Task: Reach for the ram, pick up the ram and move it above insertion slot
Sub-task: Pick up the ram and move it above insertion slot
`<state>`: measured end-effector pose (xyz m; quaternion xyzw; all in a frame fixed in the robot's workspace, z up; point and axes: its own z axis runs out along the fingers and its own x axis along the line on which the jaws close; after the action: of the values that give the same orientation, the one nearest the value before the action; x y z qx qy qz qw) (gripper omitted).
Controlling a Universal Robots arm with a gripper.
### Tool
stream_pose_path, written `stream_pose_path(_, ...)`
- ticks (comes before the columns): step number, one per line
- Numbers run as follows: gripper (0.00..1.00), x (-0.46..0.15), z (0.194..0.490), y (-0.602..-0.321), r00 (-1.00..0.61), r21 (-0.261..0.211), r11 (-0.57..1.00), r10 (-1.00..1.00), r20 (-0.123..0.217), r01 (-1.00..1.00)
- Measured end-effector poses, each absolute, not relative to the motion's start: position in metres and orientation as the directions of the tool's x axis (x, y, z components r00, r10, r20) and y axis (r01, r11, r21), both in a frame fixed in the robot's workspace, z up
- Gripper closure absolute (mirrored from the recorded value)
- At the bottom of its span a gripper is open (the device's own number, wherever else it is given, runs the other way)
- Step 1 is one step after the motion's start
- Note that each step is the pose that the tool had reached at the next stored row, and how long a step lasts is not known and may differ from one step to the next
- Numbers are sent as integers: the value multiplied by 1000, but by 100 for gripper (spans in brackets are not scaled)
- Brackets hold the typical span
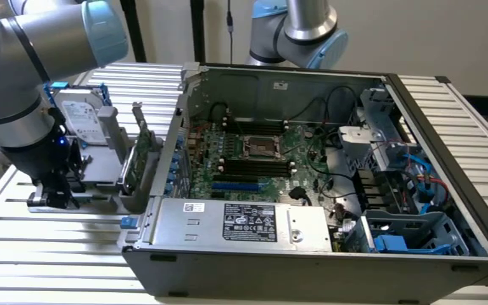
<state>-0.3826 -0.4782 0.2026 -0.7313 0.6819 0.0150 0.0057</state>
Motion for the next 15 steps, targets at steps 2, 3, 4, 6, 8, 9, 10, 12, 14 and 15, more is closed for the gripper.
stream_pose_path(2,60,-382,202,-478,71,12,-71,-997,-30,-997)
stream_pose_path(3,67,-382,202,-478,71,12,-72,-997,-30,-997)
stream_pose_path(4,67,-382,201,-478,72,12,-72,-997,-30,-997)
stream_pose_path(6,73,-381,201,-478,73,12,-73,-997,-30,-997)
stream_pose_path(8,73,-381,200,-478,74,12,-74,-997,-30,-997)
stream_pose_path(9,73,-381,200,-478,74,12,-74,-997,-30,-997)
stream_pose_path(10,73,-381,200,-478,74,12,-75,-997,-30,-997)
stream_pose_path(12,75,-381,199,-478,74,12,-74,-997,-30,-997)
stream_pose_path(14,87,-380,200,-478,74,13,-75,-997,-30,-997)
stream_pose_path(15,87,-380,200,-478,74,13,-75,-997,-30,-997)
